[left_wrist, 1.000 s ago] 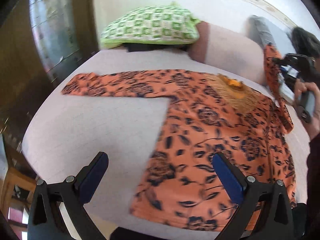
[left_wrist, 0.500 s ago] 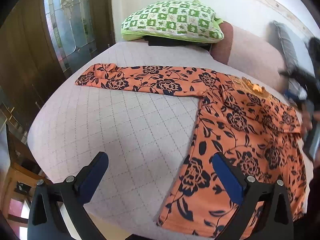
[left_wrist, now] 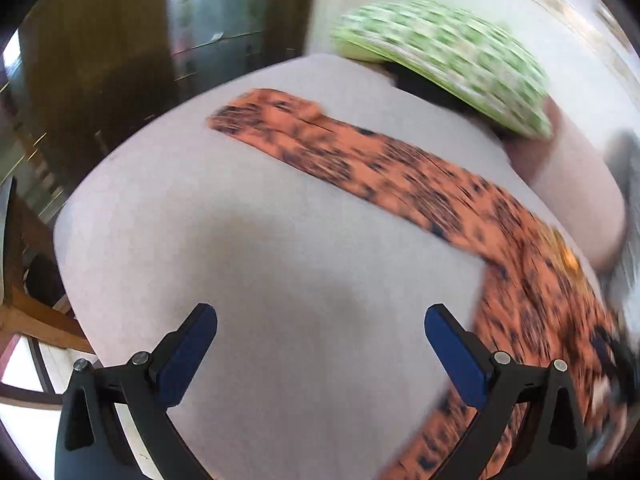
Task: Fold small clothes
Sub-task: 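Fold the grasped sleeve across the blouse body with the right tool, then grasp the other sleeve with the left tool and fold it across the body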
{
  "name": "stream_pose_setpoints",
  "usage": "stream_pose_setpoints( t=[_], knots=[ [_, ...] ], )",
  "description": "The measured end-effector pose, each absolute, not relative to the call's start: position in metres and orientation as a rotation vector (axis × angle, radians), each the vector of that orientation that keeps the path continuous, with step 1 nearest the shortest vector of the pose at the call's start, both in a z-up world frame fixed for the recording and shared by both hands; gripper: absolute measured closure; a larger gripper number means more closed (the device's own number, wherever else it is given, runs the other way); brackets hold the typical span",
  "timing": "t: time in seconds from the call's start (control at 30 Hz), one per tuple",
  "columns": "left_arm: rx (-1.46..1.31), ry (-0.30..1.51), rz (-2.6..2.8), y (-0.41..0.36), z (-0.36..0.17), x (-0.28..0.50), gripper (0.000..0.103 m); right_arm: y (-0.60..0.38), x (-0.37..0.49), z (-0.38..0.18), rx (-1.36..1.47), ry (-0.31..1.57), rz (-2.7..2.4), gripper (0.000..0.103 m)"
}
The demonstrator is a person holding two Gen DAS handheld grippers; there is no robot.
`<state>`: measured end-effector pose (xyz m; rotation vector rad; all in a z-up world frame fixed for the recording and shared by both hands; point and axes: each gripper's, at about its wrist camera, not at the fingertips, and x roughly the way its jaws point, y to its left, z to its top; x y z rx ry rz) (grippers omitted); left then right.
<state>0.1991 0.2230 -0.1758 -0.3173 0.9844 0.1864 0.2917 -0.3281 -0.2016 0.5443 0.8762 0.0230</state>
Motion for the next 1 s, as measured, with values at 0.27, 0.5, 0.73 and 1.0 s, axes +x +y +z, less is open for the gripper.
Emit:
stream_pose_setpoints(
  t=[0.27, 0.5, 0.73, 1.0],
  knots=[
    [-0.528, 0.963, 0.223, 0.296, -0.179, 0.269, 0.0, -0.331, 0.207, -0.183, 0.488, 0.807, 0.157, 0.05],
    [-0.624, 0.982, 0.242, 0.314, -0.192, 0.327, 0.005, -0.336, 0.172, -0.202, 0.455, 0.739, 0.14, 0.05],
    [-0.717, 1.064, 0.283, 0.312, -0.228, 0.362, 0.029, -0.338, 0.184, -0.206, 0.422, 0.744, 0.154, 0.05],
    [-0.734, 1.075, 0.297, 0.307, -0.237, 0.39, 0.057, -0.322, 0.27, -0.189, 0.504, 0.816, 0.221, 0.052]
  ],
)
